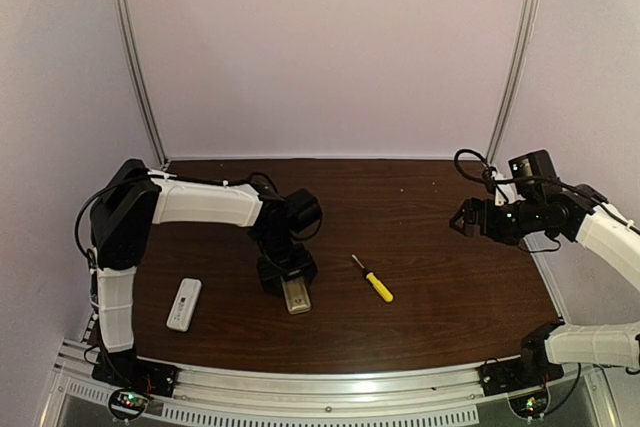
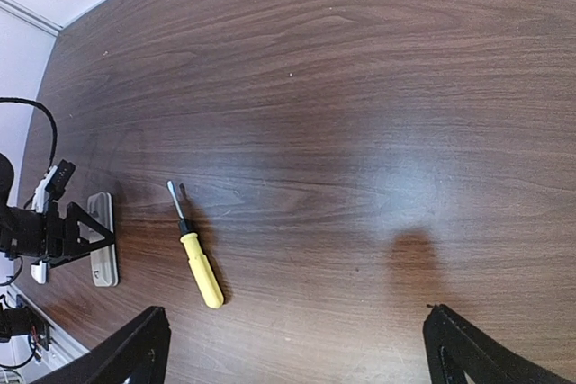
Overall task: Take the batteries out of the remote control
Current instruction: Move the remote control to the center of the board, then pick up the remote control from the center of the board.
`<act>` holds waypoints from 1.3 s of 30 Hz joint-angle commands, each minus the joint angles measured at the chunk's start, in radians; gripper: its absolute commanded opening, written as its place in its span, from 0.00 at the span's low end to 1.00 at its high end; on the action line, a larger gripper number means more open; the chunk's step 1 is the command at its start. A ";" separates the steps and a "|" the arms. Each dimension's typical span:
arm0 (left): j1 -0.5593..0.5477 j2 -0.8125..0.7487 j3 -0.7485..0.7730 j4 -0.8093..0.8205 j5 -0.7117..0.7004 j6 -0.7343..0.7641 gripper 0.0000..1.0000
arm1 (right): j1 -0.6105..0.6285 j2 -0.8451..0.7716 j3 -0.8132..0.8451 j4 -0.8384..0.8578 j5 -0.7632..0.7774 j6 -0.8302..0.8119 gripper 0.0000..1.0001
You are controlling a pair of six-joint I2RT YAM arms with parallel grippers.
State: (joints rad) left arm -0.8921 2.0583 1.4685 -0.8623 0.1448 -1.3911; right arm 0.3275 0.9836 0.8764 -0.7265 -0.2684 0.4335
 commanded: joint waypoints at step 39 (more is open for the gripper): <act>0.108 -0.730 -0.280 -0.129 -0.202 0.652 0.97 | 0.909 0.542 0.386 0.000 0.527 0.465 1.00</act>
State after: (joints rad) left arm -0.7952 1.3880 1.2095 -0.9493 -0.0460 -0.8112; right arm 1.1793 1.4349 1.1614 -0.6758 0.2012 0.8562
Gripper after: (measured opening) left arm 0.974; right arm 0.996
